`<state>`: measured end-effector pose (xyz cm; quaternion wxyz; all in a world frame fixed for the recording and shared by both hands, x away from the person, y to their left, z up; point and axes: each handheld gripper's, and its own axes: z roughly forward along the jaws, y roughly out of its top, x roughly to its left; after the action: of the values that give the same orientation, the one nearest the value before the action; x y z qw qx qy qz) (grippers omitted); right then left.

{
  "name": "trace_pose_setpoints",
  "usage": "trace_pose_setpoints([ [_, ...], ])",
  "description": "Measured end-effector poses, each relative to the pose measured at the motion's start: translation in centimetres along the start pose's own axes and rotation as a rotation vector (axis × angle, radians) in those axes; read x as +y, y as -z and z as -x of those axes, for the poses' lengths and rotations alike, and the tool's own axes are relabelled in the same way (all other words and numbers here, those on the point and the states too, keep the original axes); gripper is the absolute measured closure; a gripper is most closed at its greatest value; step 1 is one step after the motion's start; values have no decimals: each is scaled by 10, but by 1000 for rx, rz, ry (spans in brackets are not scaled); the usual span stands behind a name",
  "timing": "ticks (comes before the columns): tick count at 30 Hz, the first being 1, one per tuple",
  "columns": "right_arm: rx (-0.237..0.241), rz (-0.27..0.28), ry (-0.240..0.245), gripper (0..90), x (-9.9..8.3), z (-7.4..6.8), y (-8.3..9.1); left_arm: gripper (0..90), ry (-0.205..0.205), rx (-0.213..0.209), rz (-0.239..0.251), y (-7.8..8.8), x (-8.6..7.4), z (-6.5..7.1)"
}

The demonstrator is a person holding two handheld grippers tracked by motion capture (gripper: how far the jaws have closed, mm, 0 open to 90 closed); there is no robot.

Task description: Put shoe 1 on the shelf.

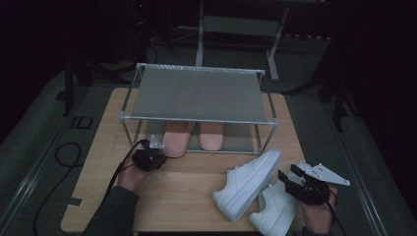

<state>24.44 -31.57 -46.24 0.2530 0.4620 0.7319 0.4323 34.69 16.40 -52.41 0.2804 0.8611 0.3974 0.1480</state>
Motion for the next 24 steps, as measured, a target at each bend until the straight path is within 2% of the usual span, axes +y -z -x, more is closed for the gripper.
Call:
trace_pose_setpoints([
  [7, -2, 2, -5, 436, 0, 1, 1, 828, -7, -15, 12, -8, 8, 5],
  [21, -1, 1, -4, 436, 0, 0, 0, 833, -4, -25, 29, -18, 22, 6],
  [23, 0, 1, -2, 436, 0, 0, 0, 834, 8, -32, 41, -23, 27, 7],
  [24, 0, 1, -2, 436, 0, 0, 0, 834, 2, -30, 34, -24, 28, 7],
])
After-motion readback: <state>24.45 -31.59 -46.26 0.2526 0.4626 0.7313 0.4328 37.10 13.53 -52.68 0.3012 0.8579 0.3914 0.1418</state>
